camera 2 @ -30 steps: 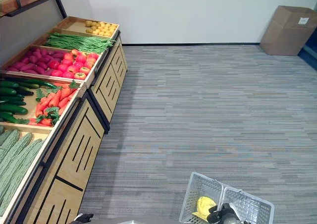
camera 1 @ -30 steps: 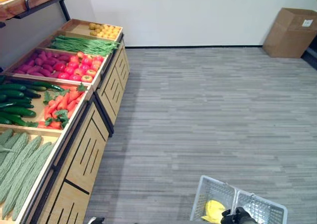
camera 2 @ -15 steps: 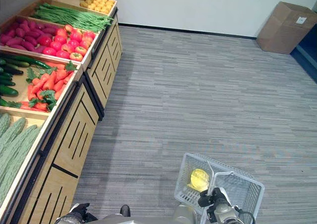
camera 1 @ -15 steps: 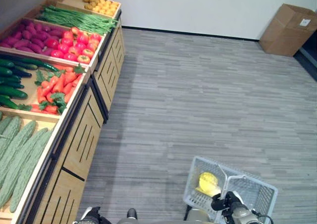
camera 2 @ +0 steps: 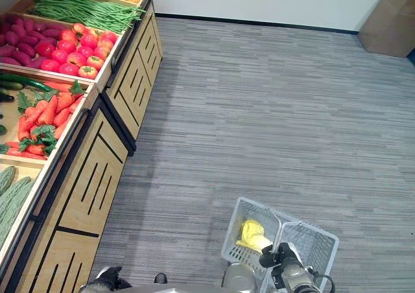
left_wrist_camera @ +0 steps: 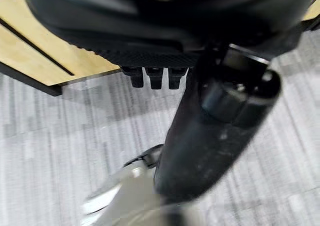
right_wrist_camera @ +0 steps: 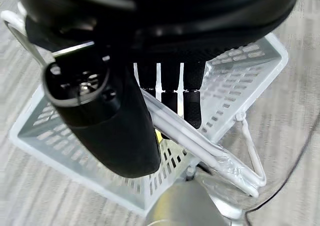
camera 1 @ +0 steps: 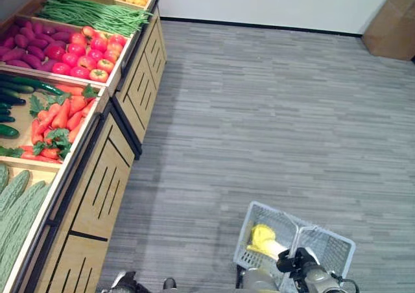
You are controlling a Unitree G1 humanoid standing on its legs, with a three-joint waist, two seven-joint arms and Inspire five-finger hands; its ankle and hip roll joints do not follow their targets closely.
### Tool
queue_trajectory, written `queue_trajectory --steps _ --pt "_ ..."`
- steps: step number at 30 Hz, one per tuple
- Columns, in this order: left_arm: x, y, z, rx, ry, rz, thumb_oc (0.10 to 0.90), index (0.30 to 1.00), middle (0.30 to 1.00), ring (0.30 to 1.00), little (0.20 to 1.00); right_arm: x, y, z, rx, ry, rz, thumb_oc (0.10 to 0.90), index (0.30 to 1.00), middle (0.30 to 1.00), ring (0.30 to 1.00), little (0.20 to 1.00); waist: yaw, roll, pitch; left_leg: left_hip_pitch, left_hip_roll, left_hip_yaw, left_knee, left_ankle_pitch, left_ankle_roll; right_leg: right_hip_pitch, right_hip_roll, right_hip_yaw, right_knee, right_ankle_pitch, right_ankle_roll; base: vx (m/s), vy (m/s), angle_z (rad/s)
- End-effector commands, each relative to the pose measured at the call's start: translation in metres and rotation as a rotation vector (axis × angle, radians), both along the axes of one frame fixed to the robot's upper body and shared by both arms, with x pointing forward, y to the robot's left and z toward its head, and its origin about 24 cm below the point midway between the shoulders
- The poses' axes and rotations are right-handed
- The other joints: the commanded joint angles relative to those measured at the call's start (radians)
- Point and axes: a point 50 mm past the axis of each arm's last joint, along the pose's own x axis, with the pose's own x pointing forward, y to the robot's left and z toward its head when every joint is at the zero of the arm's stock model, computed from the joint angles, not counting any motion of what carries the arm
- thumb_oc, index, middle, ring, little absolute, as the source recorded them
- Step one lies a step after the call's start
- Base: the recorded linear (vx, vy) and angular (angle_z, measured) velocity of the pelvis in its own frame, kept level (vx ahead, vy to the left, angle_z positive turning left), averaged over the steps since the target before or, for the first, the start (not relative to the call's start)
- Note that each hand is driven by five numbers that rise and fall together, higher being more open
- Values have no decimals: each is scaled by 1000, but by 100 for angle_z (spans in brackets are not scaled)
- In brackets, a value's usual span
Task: Get the vegetables into the basket
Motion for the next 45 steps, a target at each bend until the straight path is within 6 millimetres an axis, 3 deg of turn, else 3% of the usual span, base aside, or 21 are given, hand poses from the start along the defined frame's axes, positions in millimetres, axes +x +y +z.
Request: queue_trajectory --steps 1,3,4,5,7,9,11,13,15,16,19,22,26,29,31,36,38,40,45 --pt "6 -7 0 -27 -26 4 900 1000 1000 1000 1000 -26 -6 -7 -18 106 30 400 300 300 300 300 -14 -26 -30 108 -82 24 107 -119 34 -175 1 18 -59 164 11 179 -208 51" --pt "8 -5 1 -27 -37 28 900 1000 1000 1000 1000 -24 -9 -6 -26 107 46 400 300 300 300 300 -11 -15 -23 68 -63 19 206 -35 -3 -144 25 6 -56 120 -20 189 -200 36" --pt "8 -5 1 -27 -38 28 900 1000 1000 1000 1000 -24 -9 -6 -27 107 46 400 300 300 300 300 -12 -14 -23 67 -62 17 208 -36 -5 -144 26 4 -56 120 -21 151 -165 21" --pt "8 -5 1 -28 -38 36 900 1000 1000 1000 1000 -25 -11 -5 -33 113 61 400 300 300 300 300 0 -10 -14 43 -48 17 276 21 -21 -118 46 0 -58 102 -40 114 -166 13" --pt "10 -4 2 -22 -41 36 900 1000 1000 1000 1000 -25 -13 -5 -41 116 66 400 300 300 300 300 10 -28 1 -36 -54 5 400 102 -31 -80 47 -5 -70 82 -64 140 -243 1" --pt "10 -1 2 -18 -46 49 900 1000 1000 1000 1000 -26 -16 -4 -47 121 55 400 300 300 300 300 24 -47 19 -94 -62 10 514 137 -28 -42 51 -3 -78 62 -85 141 -238 7" --pt "7 0 2 -15 -37 61 900 1000 1000 1000 1000 -28 -19 -4 -51 129 51 400 300 300 300 300 35 -53 26 -130 -56 38 534 143 -17 -11 55 -2 -90 42 -94 136 -155 -1" --pt "6 -1 1 -17 -36 63 900 1000 1000 1000 1000 -28 -21 -3 -58 134 42 400 300 300 300 300 55 -60 29 -226 -67 69 452 99 7 25 50 2 -107 25 -84 199 -95 -1" --pt "4 -1 1 -13 -28 60 900 1000 1000 1000 1000 -28 -21 -3 -60 135 43 400 300 300 300 300 70 -61 26 -257 -64 84 341 56 21 46 50 11 -118 16 -68 206 6 25" --pt "3 -2 0 -13 -28 60 900 1000 1000 1000 1000 -28 -22 -3 -65 133 43 400 300 300 300 300 78 -56 24 -274 -61 85 264 63 22 58 52 16 -124 11 -60 199 73 -4" --pt "3 -6 -1 -18 -26 50 900 1000 1000 1000 1000 -24 -21 -2 -67 114 39 400 300 300 300 300 105 -35 24 -320 -35 58 92 183 0 107 70 38 -145 -11 -50 218 88 -31" --pt "4 -7 -1 -15 -21 35 900 1000 1000 1000 1000 -21 -19 -2 -60 102 36 400 300 300 300 300 113 -27 23 -326 -18 87 15 229 -13 143 76 53 -149 -35 -46 151 67 -50" --pt "5 -8 -1 -12 -23 26 900 1000 1000 1000 1000 -21 -17 -3 -56 107 43 400 300 300 300 300 125 -21 21 -334 -6 117 8 247 -18 172 74 69 -149 -55 -42 172 129 -48" --pt "2 -7 -1 -12 -17 28 900 1000 1000 1000 1000 -21 -12 -4 -45 118 53 400 300 300 300 300 131 -25 6 -318 -16 120 20 227 -1 198 55 91 -148 -71 -30 197 203 -34" --pt "1 -7 -2 -10 -8 18 900 1000 1000 1000 1000 -25 -10 -6 -29 122 27 400 300 300 300 300 130 -40 -15 -325 -54 121 80 168 29 225 -7 116 -138 -84 -4 276 312 -9" --pt "5 -4 0 -3 -26 21 900 1000 1000 1000 1000 -24 -8 -7 -18 122 11 400 300 300 300 300 131 -57 -35 -316 -101 156 119 109 69 193 -65 148 -65 -81 29 174 240 -18" --pt "10 -1 2 -1 -44 24 900 1000 1000 1000 1000 -20 -6 -6 -7 105 3 400 300 300 300 300 133 -65 -34 -297 -126 176 118 82 92 156 -91 155 6 -50 51 118 225 -23" --pt "15 2 5 2 -63 24 900 1000 1000 1000 1000 -16 -5 -5 -3 94 10 400 300 300 300 300 131 -67 -19 -261 -149 190 113 57 120 101 -115 161 112 44 68 126 243 -25" --pt "15 5 6 7 -58 25 900 1000 1000 1000 1000 -15 -2 -5 19 81 -21 400 300 300 300 300 124 -61 3 -198 -168 184 88 31 142 45 -129 155 220 110 58 113 153 -5"
